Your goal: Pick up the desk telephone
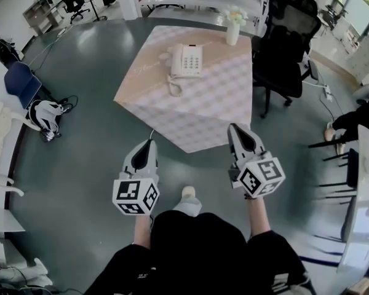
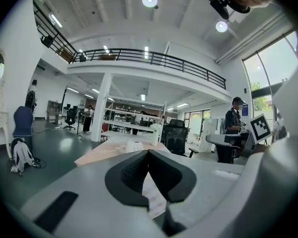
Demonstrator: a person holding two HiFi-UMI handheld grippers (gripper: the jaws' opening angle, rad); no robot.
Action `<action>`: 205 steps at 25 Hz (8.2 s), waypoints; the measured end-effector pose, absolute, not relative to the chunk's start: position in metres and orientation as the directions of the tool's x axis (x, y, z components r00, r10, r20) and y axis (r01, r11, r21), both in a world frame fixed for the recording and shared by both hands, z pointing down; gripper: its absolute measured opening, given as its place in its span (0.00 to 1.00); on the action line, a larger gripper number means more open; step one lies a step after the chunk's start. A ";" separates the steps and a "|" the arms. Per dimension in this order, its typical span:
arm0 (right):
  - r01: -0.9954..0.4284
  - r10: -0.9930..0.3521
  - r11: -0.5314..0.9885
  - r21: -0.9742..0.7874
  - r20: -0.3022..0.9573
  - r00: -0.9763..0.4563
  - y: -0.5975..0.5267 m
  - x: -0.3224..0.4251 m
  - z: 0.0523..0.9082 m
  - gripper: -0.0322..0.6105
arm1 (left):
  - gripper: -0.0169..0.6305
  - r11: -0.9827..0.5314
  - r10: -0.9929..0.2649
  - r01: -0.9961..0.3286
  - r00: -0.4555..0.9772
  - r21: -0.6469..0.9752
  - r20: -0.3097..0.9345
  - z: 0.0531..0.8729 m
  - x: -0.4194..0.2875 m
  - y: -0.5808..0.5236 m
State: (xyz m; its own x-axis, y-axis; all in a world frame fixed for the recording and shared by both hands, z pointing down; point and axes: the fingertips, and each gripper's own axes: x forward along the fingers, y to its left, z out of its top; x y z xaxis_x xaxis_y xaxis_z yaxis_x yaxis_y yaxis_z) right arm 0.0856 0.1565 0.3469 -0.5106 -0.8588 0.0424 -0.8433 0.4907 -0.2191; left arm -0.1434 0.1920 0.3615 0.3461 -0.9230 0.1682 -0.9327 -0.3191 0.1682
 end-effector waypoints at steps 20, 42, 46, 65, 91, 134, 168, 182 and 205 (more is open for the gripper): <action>-0.882 -0.897 0.410 -0.234 0.074 -0.437 0.060 0.071 0.372 0.04 | 0.02 -0.320 -0.912 -0.926 0.359 0.201 0.197 0.385 -0.174 0.098; -0.837 -0.852 0.443 -0.321 0.139 -0.504 -0.127 0.073 0.398 0.04 | 0.02 -0.296 -0.885 -0.930 0.353 0.216 0.305 0.412 -0.141 -0.078; -0.826 -0.840 0.450 -0.339 0.151 -0.520 -0.157 0.077 0.404 0.04 | 0.02 -0.279 -0.882 -0.931 0.345 0.236 0.320 0.418 -0.137 -0.104; -0.770 -0.748 0.463 -0.439 0.273 -0.605 -0.240 0.070 0.471 0.04 | 0.02 -0.222 -0.800 -0.924 0.356 0.313 0.483 0.478 -0.123 -0.190; -0.736 -0.689 0.273 -0.619 0.409 -0.599 -0.344 0.048 0.572 0.25 | 0.41 -0.295 -0.618 -0.826 0.549 0.481 0.564 0.559 -0.103 -0.325; -0.677 -0.492 0.149 -0.721 0.540 -0.683 -0.363 0.026 0.608 0.43 | 0.55 -0.199 -0.437 -0.751 0.643 0.630 0.629 0.603 -0.075 -0.346; -0.681 -0.593 0.234 -0.694 0.453 -0.665 -0.321 0.034 0.499 0.43 | 0.54 -0.200 -0.542 -0.756 0.615 0.623 0.572 0.499 -0.072 -0.302; -0.680 -0.641 0.281 -0.677 0.394 -0.658 -0.290 0.034 0.447 0.42 | 0.54 -0.245 -0.580 -0.752 0.619 0.612 0.529 0.453 -0.074 -0.270; -0.680 -0.693 0.351 -0.644 0.310 -0.651 -0.255 0.031 0.388 0.40 | 0.54 -0.292 -0.627 -0.740 0.627 0.606 0.463 0.403 -0.079 -0.231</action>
